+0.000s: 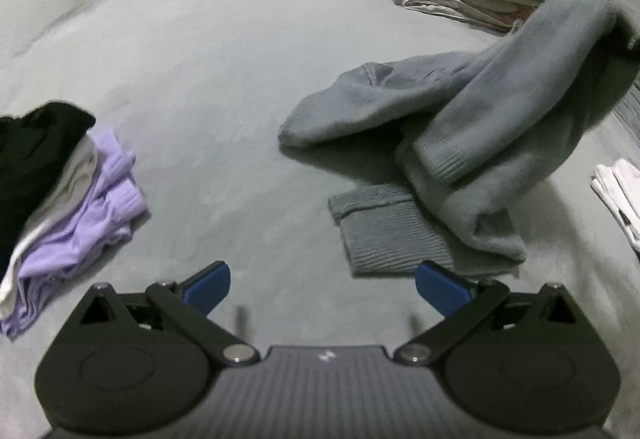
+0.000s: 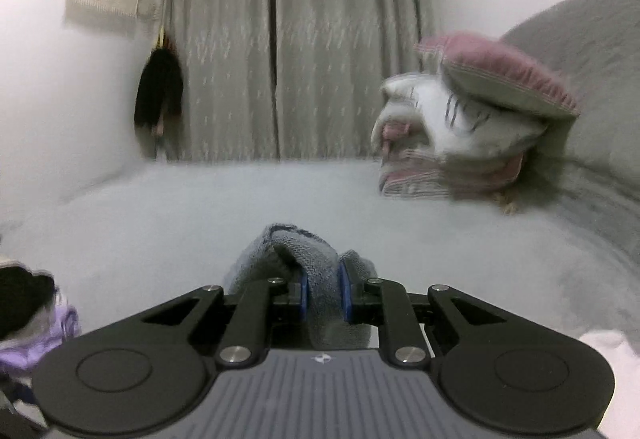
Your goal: Fold clothes
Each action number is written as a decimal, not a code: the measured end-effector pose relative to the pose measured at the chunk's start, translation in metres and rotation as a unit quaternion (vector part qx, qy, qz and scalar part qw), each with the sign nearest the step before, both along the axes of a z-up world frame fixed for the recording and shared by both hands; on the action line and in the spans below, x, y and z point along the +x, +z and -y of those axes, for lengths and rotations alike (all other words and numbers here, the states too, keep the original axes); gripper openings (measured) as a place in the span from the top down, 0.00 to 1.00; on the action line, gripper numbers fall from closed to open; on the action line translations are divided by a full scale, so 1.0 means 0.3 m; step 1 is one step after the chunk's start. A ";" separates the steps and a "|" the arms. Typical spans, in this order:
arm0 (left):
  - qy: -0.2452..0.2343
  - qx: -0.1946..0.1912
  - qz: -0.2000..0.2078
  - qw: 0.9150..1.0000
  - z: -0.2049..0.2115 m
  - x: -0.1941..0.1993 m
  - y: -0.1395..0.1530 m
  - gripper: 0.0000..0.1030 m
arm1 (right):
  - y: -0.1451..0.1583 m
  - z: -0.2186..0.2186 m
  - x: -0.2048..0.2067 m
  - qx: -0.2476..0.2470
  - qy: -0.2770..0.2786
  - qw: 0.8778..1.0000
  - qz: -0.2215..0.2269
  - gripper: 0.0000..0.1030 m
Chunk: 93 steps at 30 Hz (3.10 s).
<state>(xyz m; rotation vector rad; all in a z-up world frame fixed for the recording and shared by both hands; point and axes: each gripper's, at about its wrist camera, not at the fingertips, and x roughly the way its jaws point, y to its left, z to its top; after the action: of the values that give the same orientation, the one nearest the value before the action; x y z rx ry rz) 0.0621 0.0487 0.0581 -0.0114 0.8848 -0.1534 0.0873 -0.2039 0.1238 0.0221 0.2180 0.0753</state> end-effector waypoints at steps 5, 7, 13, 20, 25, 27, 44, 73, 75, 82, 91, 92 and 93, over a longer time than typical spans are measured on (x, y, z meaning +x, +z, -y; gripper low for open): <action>-0.004 -0.007 0.015 1.000 0.001 -0.008 0.027 0.00 | 0.146 0.058 -0.152 0.053 0.031 0.991 0.118 0.84; -0.011 -0.007 0.024 1.000 0.009 -0.011 0.037 0.00 | 0.188 0.088 -0.219 0.073 0.047 0.982 0.168 0.85; -0.039 0.021 0.045 0.998 0.058 -0.015 0.031 0.00 | 0.174 0.191 -0.194 0.106 -0.021 0.983 0.148 0.85; -0.070 0.047 0.041 0.996 0.092 -0.012 -0.005 0.00 | 0.049 0.214 -0.025 0.061 -0.040 0.997 -0.026 0.54; -0.088 0.055 0.035 0.994 0.100 -0.018 -0.018 0.00 | -0.095 0.107 0.057 -0.025 0.022 0.988 -0.148 0.29; -0.092 0.057 0.035 0.994 0.098 -0.022 -0.025 0.00 | -0.151 0.067 0.096 -0.077 0.051 0.977 -0.190 0.29; -0.108 0.061 0.040 0.992 0.076 -0.042 -0.032 0.00 | -0.009 0.207 -0.081 -0.065 -0.109 0.991 -0.031 0.93; -0.123 0.063 0.053 0.989 0.141 -0.038 -0.044 0.00 | -0.082 0.314 0.012 0.021 -0.095 0.985 -0.144 0.32; -0.123 0.067 0.055 0.989 0.140 -0.039 -0.044 0.00 | -0.092 0.297 0.022 0.005 -0.081 0.984 -0.159 0.24; -0.122 0.072 0.056 0.988 0.144 -0.035 -0.047 0.00 | -0.203 0.146 0.048 -0.108 0.008 0.972 -0.210 0.25; -0.123 0.084 0.054 0.987 0.144 -0.035 -0.048 0.00 | -0.256 0.086 0.037 -0.157 0.041 0.958 -0.235 0.92; -0.124 0.083 0.056 0.987 0.143 -0.036 -0.045 0.00 | -0.247 0.090 0.031 -0.156 0.036 0.961 -0.227 0.93; -0.124 0.082 0.058 0.987 0.141 -0.037 -0.041 0.00 | -0.227 0.097 0.023 -0.154 0.026 0.965 -0.210 0.93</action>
<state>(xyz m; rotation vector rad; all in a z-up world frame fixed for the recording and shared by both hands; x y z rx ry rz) 0.0510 0.0064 0.0458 0.2596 0.7773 -0.3105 0.0943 -0.2329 0.0557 -0.2812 0.6541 0.0885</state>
